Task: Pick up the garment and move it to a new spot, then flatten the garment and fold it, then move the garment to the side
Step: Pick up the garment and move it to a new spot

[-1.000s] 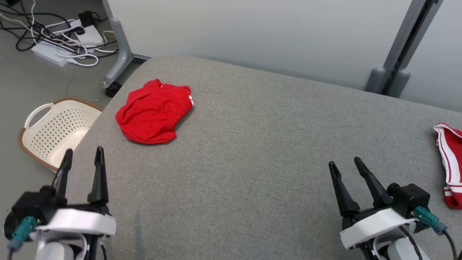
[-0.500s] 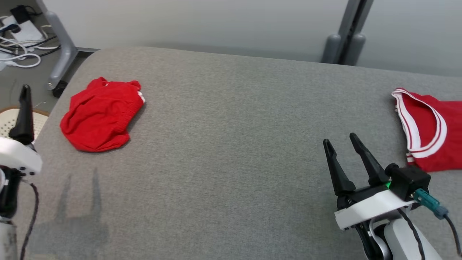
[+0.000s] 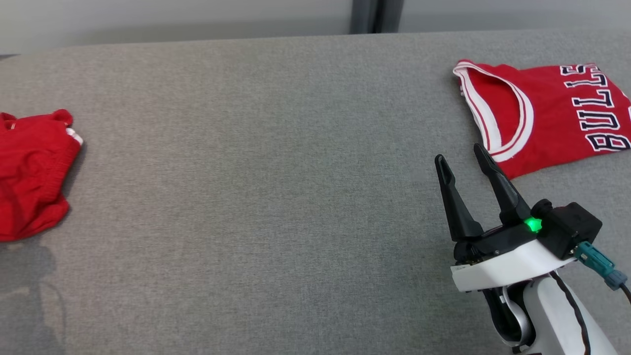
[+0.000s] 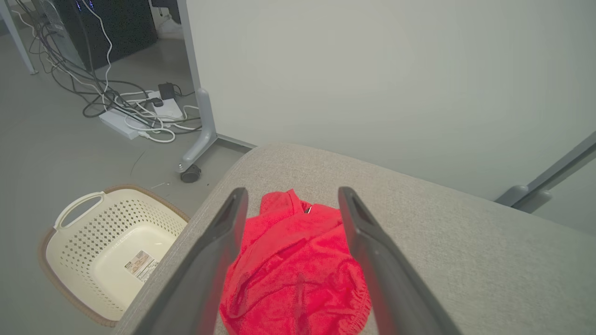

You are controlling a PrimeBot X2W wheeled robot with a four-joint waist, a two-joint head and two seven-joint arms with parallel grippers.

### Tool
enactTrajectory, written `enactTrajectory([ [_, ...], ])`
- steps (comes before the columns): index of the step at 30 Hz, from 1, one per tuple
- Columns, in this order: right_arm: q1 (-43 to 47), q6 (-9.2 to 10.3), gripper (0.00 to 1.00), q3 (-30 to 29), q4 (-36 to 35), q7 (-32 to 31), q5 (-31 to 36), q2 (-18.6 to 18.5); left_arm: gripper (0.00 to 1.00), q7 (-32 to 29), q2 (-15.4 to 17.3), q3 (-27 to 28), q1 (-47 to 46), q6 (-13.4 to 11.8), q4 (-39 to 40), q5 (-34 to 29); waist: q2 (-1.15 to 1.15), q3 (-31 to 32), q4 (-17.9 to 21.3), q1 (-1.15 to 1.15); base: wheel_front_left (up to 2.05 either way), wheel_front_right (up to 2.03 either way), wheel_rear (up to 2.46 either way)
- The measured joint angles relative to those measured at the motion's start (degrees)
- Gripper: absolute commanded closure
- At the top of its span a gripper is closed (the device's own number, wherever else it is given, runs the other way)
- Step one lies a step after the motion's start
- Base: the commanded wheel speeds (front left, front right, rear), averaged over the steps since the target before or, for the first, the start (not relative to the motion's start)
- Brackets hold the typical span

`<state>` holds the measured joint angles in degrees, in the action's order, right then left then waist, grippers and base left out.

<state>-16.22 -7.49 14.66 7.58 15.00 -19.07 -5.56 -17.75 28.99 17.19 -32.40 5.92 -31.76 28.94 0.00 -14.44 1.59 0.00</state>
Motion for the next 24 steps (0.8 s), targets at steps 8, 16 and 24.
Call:
enactTrajectory([
  [8,-1.6,0.00,0.00,0.1,-3.2,0.0,0.5,0.5,0.00,-5.0,3.0,0.5,-5.2,-0.7,-9.2,1.8,0.00,-5.7,4.3,0.00,0.00,0.00,0.00],
  [16,-2.9,0.00,0.00,-0.4,-3.7,0.0,1.0,1.3,0.00,-10.8,4.2,-1.5,-8.4,-0.2,-16.3,2.9,0.00,-10.1,6.5,0.00,0.00,0.00,0.00],
  [24,-3.5,0.00,0.00,-0.4,-3.3,0.0,1.0,1.7,0.00,-15.5,4.6,-3.4,-9.3,0.9,-19.9,4.3,0.00,-11.7,6.8,0.00,0.00,0.00,0.00],
])
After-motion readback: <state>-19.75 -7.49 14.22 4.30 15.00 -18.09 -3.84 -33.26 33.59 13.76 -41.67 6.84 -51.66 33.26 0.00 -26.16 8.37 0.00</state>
